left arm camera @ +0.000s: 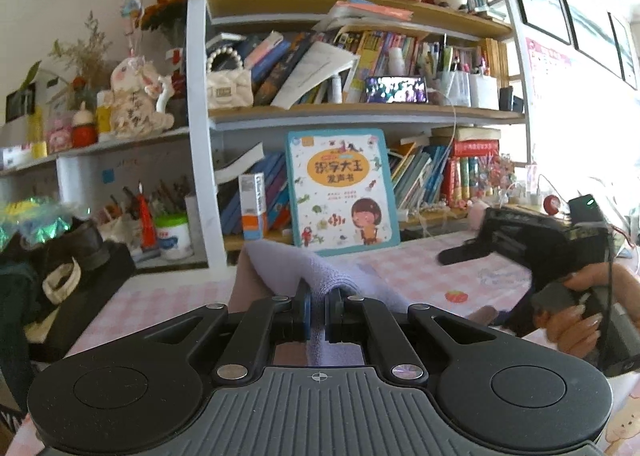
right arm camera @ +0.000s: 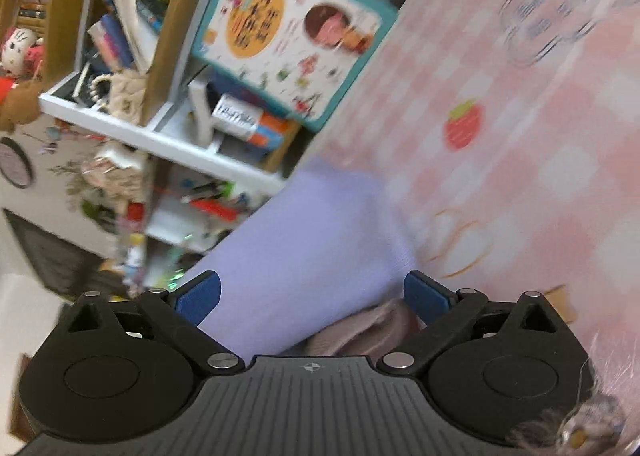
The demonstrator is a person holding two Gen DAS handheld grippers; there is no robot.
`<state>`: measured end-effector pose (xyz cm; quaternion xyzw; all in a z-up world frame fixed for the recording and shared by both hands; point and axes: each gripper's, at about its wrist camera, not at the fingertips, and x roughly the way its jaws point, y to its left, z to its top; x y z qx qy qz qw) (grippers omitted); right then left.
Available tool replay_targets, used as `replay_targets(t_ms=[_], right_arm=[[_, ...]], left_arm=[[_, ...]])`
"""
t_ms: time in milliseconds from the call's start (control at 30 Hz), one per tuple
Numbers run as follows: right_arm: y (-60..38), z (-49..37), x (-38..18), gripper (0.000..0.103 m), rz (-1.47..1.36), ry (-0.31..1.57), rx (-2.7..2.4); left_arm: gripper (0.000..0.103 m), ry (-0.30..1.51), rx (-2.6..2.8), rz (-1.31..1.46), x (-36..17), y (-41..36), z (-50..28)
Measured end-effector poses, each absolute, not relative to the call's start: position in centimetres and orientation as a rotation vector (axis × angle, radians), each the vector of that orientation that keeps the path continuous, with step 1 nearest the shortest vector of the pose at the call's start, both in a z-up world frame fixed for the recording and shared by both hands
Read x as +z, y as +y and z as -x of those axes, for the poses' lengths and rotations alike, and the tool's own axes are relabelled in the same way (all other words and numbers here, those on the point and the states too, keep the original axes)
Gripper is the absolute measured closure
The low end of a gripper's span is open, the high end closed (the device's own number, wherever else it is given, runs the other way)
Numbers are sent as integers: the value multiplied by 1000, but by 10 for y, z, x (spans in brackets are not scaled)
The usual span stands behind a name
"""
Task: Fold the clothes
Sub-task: 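Lift the sweater with both grippers and shake it open above the mat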
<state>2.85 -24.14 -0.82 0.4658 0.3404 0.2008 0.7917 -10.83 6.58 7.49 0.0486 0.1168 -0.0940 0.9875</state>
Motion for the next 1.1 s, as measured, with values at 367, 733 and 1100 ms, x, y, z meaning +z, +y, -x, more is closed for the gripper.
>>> replay_targets(t_ms=[367,733,1100], right_arm=[[-202,7,29,10,-1043,714,814],[-194,-50,-37,67,-1299,794,552],[-233,-31,110,92,-997,314,731]], left_arm=[[98,231,-189,-109,70,61,108],[98,267,-189,-73,71,70,122],[99,107,-503,-96,117,34,147]])
